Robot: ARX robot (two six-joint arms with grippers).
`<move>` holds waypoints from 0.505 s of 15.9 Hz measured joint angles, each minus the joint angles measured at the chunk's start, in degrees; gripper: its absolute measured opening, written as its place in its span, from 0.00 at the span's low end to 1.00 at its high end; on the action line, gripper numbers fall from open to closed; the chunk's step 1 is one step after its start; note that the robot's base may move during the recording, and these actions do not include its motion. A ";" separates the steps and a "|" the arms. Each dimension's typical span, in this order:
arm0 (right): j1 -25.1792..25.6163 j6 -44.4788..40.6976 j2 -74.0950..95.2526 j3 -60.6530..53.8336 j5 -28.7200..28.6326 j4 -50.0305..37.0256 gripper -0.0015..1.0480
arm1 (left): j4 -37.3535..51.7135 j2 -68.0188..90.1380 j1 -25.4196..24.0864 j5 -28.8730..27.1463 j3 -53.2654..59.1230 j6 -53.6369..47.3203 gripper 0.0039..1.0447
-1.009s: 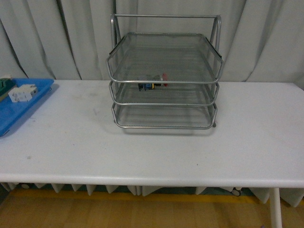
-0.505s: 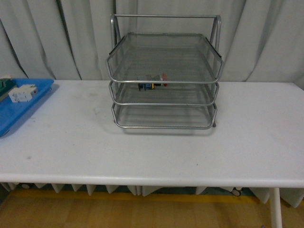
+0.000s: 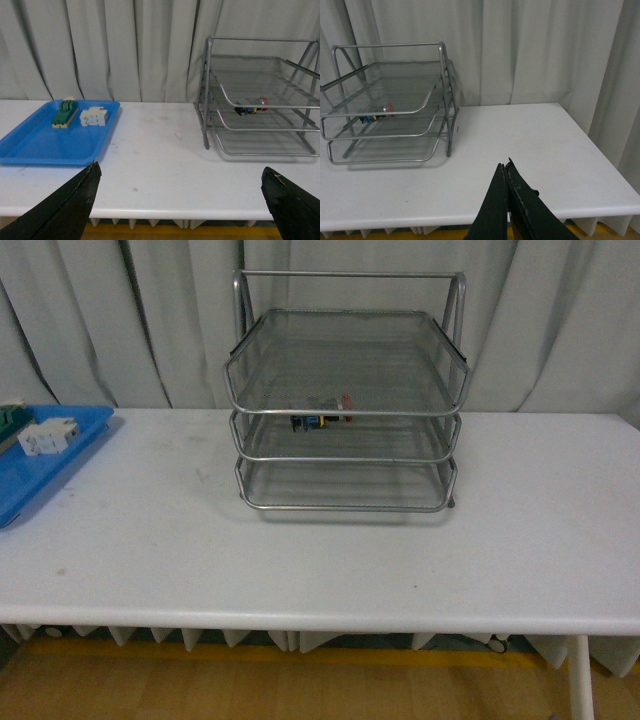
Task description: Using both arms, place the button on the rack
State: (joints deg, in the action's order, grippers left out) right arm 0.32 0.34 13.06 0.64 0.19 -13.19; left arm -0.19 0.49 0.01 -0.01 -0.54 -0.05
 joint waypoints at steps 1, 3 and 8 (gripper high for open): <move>0.00 0.00 -1.25 0.02 0.00 1.25 0.02 | 0.00 0.00 0.00 0.00 0.00 0.00 0.94; 0.00 0.00 -2.84 0.02 0.00 2.84 0.02 | 0.00 0.00 0.00 0.00 0.00 0.00 0.94; 0.00 -0.02 -12.87 0.02 -0.15 13.86 0.02 | -0.02 0.00 0.00 0.00 0.00 0.00 0.94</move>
State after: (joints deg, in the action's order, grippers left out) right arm 0.32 0.32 0.19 0.67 0.03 0.67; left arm -0.21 0.49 0.01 -0.01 -0.54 -0.05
